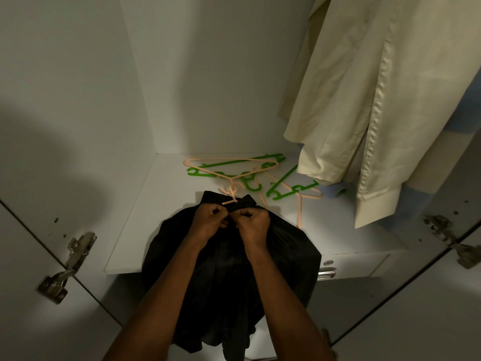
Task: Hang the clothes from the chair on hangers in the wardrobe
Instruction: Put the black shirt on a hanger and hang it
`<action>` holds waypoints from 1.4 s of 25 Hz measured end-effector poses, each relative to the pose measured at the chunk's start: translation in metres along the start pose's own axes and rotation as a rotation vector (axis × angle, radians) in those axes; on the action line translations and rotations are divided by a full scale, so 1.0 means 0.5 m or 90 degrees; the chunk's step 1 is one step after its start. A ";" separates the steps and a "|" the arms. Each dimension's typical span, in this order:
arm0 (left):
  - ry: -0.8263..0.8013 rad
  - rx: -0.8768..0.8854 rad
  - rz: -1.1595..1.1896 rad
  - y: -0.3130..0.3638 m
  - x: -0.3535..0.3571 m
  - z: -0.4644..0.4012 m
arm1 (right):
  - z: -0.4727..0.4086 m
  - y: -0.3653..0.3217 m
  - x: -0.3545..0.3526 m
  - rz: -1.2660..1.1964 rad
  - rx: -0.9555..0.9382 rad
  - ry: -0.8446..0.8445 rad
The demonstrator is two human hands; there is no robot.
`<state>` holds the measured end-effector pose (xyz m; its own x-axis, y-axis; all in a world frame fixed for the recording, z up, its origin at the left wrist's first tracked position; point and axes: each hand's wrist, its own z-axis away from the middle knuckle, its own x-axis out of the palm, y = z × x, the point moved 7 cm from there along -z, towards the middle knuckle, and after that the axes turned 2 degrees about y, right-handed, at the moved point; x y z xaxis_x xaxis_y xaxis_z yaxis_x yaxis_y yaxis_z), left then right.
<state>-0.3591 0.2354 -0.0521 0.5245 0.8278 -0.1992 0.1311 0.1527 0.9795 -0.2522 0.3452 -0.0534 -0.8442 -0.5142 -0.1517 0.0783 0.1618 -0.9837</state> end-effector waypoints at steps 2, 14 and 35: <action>-0.011 -0.002 0.006 -0.004 0.001 -0.001 | -0.006 0.008 0.002 -0.021 0.010 -0.019; 0.016 -0.019 0.127 -0.008 -0.008 0.007 | -0.002 0.008 0.008 0.050 -0.068 0.005; 0.082 0.161 -0.628 0.104 0.007 -0.094 | 0.039 -0.056 -0.041 0.328 -0.164 0.247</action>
<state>-0.3903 0.2716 -0.0007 -0.0048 0.4493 -0.8934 0.6370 0.6900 0.3436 -0.2269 0.3350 -0.0247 -0.8655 0.0129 -0.5008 0.4323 0.5243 -0.7337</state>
